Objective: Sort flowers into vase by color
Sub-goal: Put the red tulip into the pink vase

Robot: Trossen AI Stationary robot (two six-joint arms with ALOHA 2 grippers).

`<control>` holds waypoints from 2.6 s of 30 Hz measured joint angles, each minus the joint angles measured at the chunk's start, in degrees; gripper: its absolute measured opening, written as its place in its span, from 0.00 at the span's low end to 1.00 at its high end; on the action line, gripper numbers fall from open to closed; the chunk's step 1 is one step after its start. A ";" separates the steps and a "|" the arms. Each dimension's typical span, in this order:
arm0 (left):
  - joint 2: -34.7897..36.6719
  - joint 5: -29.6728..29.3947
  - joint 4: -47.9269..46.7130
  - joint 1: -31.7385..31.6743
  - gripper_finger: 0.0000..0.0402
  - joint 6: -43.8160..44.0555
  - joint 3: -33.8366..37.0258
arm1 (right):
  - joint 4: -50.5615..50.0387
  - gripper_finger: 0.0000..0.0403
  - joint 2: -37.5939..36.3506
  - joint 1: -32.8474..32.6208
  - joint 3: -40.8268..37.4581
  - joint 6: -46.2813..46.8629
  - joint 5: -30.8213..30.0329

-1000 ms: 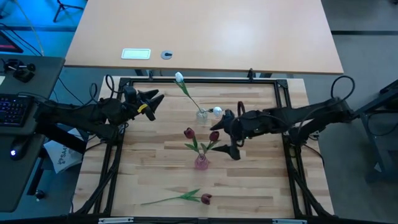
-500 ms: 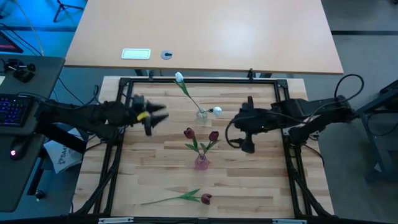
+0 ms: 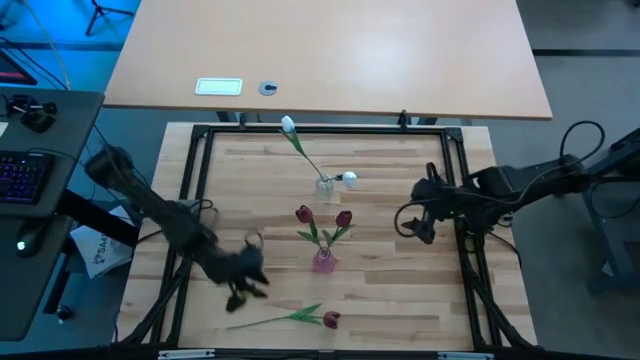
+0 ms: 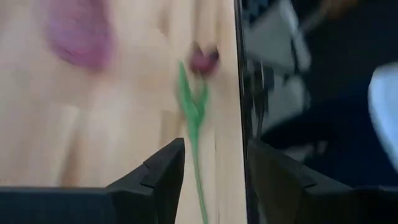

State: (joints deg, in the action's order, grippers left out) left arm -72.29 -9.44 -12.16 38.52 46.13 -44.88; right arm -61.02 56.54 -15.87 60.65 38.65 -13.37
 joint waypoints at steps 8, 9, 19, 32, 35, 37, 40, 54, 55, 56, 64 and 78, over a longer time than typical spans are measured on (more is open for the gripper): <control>-21.72 2.42 -5.37 1.26 0.40 -13.17 -16.35 | 9.82 0.90 -4.18 -0.03 -9.59 2.48 5.62; -23.89 1.87 -8.03 1.08 0.40 -13.40 -18.61 | 9.92 0.90 -4.14 -0.04 -9.86 1.98 6.54; -35.53 3.52 -13.18 0.64 0.45 -5.62 -27.90 | 9.96 0.90 -4.25 -0.03 -9.93 -3.03 7.42; -40.71 4.38 -12.52 0.51 0.51 -6.23 -28.02 | 9.91 0.90 -4.25 -0.03 -9.93 -5.72 6.45; -42.53 4.44 -11.65 0.51 0.51 -6.26 -28.02 | 9.89 0.90 -4.25 -0.03 -9.93 -5.70 6.45; -43.07 4.26 -11.48 0.51 0.51 -6.27 -28.13 | 9.87 0.90 -4.25 -0.03 -9.93 -5.70 6.45; -43.76 3.25 -11.94 0.51 0.51 -5.42 -28.33 | 9.85 0.90 -4.25 -0.03 -9.91 -6.11 6.44; -40.90 3.82 -23.29 -0.43 0.02 1.88 -27.85 | 9.58 0.90 -4.25 -0.03 -9.91 -6.13 2.78; -39.32 3.67 -26.28 -0.33 0.01 1.94 -27.63 | 9.58 0.90 -4.25 -0.03 -9.91 -6.13 2.63; -37.56 2.91 -27.55 0.00 0.01 1.97 -27.46 | 9.58 0.90 -4.24 -0.03 -9.91 -6.14 2.43; -18.31 -21.51 -39.56 4.88 0.00 18.04 -24.78 | 9.63 0.90 -4.22 -0.03 -9.89 -5.51 -3.90; -8.21 -33.49 -7.53 3.32 0.00 5.53 -18.90 | 9.91 0.90 -4.20 0.15 -9.89 -1.56 -8.84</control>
State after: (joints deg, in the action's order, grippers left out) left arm -80.50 -42.93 -19.69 41.84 51.67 -63.78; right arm -51.11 52.34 -15.73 50.76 37.09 -22.21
